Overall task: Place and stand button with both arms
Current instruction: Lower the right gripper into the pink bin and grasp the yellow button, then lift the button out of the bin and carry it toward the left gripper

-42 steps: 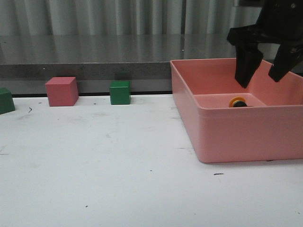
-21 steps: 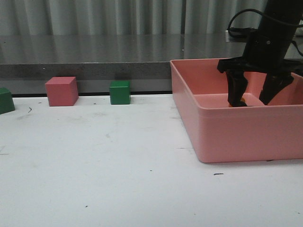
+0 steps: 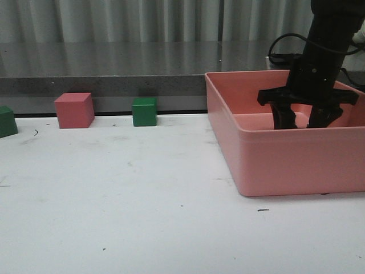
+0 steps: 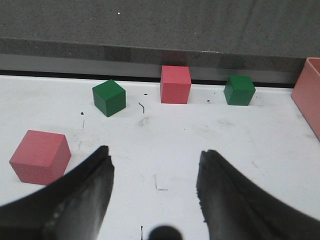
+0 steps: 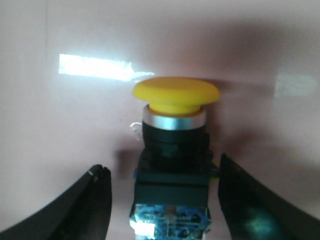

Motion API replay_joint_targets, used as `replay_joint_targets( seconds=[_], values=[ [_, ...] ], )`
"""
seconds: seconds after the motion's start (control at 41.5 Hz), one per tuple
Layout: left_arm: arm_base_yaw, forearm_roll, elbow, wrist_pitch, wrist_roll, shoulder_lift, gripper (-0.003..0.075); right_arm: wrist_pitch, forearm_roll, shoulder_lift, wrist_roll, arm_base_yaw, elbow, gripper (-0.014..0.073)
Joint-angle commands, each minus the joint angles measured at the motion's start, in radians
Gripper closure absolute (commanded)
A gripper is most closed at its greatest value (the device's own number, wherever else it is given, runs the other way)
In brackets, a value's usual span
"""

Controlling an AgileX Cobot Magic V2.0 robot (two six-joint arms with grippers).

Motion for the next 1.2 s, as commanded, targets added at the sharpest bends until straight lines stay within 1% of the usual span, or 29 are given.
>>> replay_joint_targets(
  seconds=[0.0,0.12,0.169,0.289,0.361,0.482,0.626,0.794,1.011,1.18],
  values=[
    [0.0,-0.003,-0.032,-0.081,-0.001,0.011,0.0354,-0.014,-0.008,-0.052,-0.002,-0.004,-0.031,0.0116],
    [0.0,-0.003,-0.032,-0.081,-0.001,0.011,0.0354,-0.024,-0.008,-0.051,-0.002,-0.004,-0.031,0.0128],
    [0.0,-0.003,-0.032,-0.081,-0.001,0.011,0.0354,-0.025,-0.008,-0.051,-0.002,-0.004,-0.031,0.0158],
    [0.0,-0.003,-0.032,-0.081,-0.001,0.011,0.0354,-0.025,-0.008,-0.051,-0.002,-0.004,-0.031,0.0277],
    [0.0,-0.003,-0.032,-0.081,-0.001,0.011,0.0354,-0.025,-0.008,-0.051,-0.002,-0.004,-0.031,0.0322],
    [0.0,-0.003,-0.032,-0.081,-0.001,0.011,0.0354,-0.007,-0.008,-0.056,-0.002,-0.004,-0.045,0.0326],
    [0.0,-0.003,-0.032,-0.081,-0.001,0.011,0.0354,0.081,-0.008,-0.072,-0.002,-0.002,-0.114,0.0326],
    [0.0,-0.003,-0.032,-0.081,-0.001,0.011,0.0354,0.13,-0.008,-0.137,-0.026,0.023,-0.156,0.0326],
    [0.0,-0.003,-0.032,-0.081,-0.001,0.011,0.0354,0.143,-0.008,-0.258,-0.05,0.098,-0.156,0.0326],
    [0.0,-0.003,-0.032,-0.081,-0.001,0.011,0.0354,0.155,-0.008,-0.348,-0.05,0.188,-0.156,0.0326]
  ],
)
